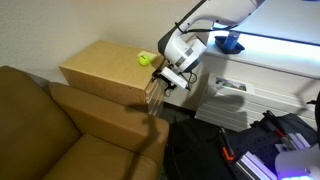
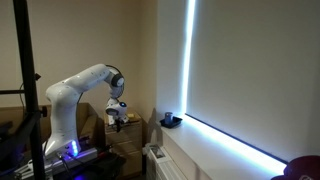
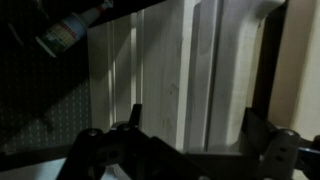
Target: Open the topmost drawer
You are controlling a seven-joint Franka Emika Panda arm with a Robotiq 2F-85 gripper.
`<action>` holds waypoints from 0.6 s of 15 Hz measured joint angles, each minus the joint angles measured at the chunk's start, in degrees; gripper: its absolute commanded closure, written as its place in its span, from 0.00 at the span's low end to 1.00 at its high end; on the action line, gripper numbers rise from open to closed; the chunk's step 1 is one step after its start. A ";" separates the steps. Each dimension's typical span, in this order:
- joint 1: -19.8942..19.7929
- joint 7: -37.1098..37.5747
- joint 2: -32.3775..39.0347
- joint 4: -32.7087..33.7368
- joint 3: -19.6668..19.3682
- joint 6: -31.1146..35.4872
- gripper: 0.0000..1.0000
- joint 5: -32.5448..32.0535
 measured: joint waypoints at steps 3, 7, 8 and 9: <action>-2.09 -5.97 3.97 -1.06 5.63 14.10 0.00 -1.17; 4.20 1.31 0.18 -2.57 -1.62 15.84 0.00 -7.52; 6.95 3.94 -1.51 -3.01 -4.99 15.40 0.00 -7.96; 9.27 5.91 -3.14 -3.87 -7.89 15.34 0.00 -7.36</action>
